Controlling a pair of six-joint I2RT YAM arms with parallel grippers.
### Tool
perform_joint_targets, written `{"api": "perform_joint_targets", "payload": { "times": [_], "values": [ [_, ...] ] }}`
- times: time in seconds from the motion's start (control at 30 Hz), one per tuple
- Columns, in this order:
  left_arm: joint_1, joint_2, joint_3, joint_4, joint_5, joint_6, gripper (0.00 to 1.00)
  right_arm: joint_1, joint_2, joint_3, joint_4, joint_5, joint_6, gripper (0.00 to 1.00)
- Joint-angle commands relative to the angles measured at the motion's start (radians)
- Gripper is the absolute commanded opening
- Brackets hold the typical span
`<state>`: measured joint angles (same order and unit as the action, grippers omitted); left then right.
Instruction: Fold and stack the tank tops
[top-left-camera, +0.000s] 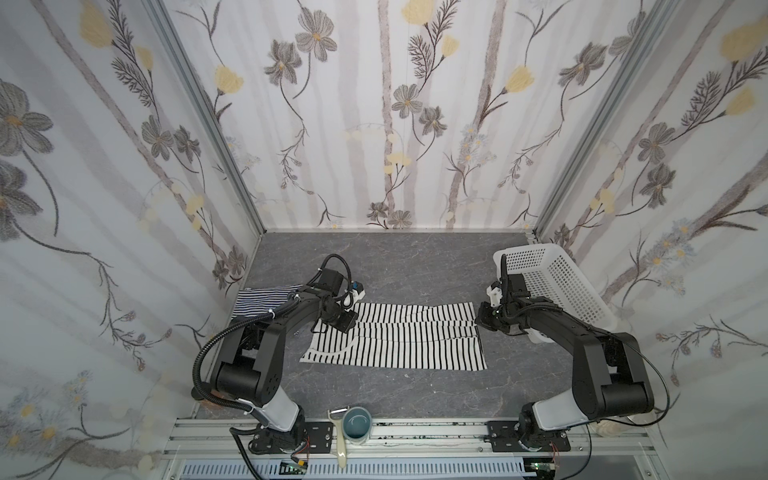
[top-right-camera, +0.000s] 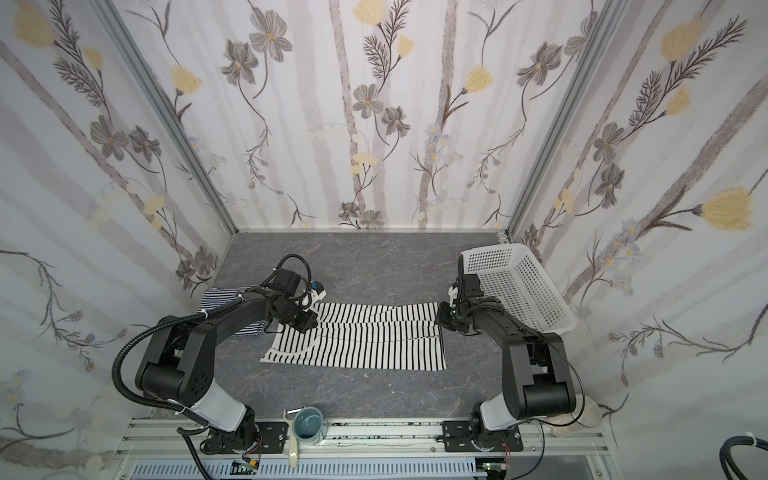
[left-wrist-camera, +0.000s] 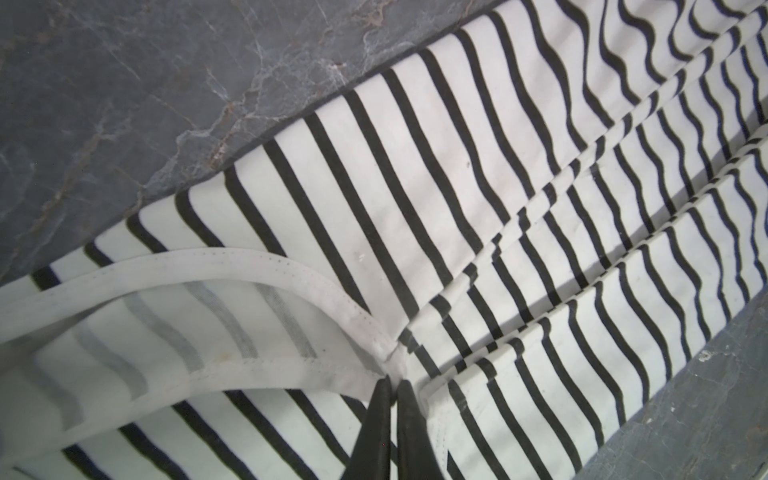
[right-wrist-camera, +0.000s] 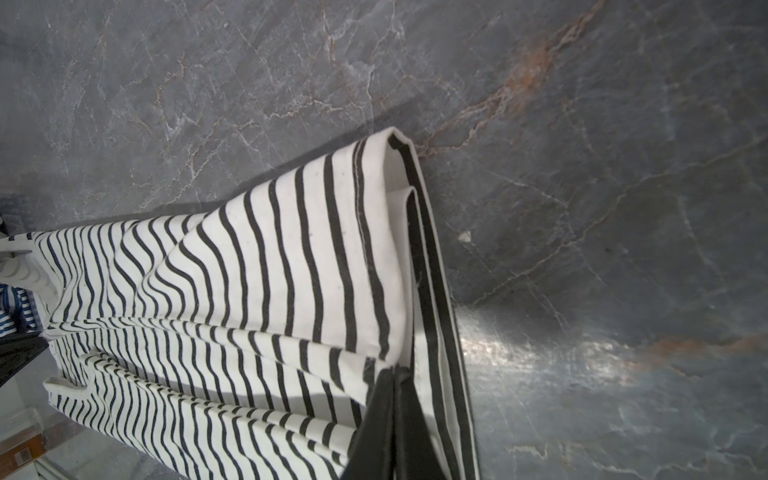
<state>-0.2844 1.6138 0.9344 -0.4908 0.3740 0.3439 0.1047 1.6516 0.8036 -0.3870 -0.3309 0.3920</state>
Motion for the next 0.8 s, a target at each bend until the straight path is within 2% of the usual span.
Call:
{"api": "perform_joint_targets", "payload": {
  "times": [0.0,0.2,0.77],
  "values": [
    [-0.001,-0.017,-0.010,0.001,-0.004,0.003,0.06,0.000,-0.027,-0.017,0.052,-0.009,0.010,0.00],
    [0.000,-0.045,-0.024,0.000,-0.018,0.004,0.00,0.000,-0.100,-0.043,0.063,-0.040,0.014,0.00],
    [0.000,-0.075,-0.055,0.000,-0.030,0.007,0.00,-0.003,-0.122,-0.116,0.030,-0.009,0.011,0.00]
  ]
}}
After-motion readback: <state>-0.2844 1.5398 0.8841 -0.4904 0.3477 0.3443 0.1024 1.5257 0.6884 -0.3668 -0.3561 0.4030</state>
